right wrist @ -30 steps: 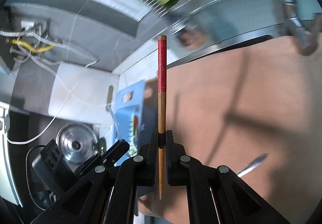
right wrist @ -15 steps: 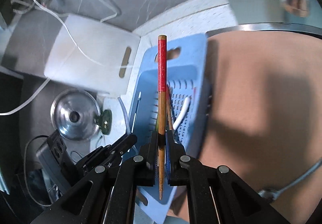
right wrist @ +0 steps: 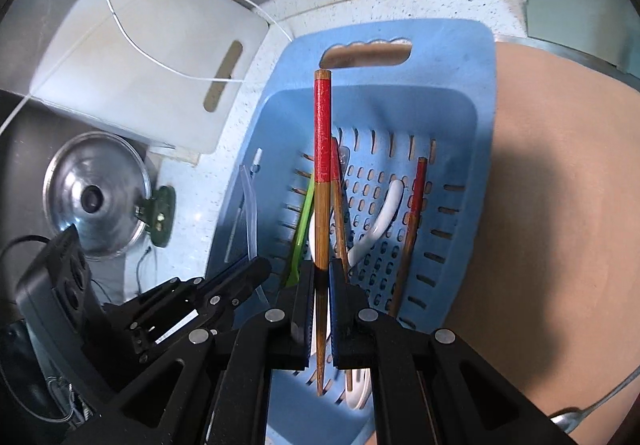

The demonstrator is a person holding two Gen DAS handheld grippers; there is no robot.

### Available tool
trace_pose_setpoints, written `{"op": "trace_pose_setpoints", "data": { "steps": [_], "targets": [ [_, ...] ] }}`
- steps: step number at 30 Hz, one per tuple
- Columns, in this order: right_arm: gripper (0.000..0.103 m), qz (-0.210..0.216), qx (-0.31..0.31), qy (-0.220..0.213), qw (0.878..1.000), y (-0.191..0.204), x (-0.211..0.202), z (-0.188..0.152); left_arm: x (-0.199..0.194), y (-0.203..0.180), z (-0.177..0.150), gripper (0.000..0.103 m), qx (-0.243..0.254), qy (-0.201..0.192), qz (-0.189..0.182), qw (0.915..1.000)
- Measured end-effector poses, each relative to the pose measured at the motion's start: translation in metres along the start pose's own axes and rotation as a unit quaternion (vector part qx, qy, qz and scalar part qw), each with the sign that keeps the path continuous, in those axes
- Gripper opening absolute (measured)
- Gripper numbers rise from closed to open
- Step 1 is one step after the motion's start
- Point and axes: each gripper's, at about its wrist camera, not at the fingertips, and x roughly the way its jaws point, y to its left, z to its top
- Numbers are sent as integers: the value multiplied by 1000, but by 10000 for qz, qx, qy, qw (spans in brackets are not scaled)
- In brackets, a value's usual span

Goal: Organize utensils
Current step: 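Lower and release the clear spoon from the left tool while the right tool releases the chopstick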

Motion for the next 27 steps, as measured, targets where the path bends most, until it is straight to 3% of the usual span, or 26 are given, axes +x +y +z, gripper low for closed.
{"op": "trace_pose_setpoints", "data": {
  "steps": [27],
  "targets": [
    [6,-488,-210,316,9981,12,36,10,30,1,11,6,92,286,25,9995]
  ]
}}
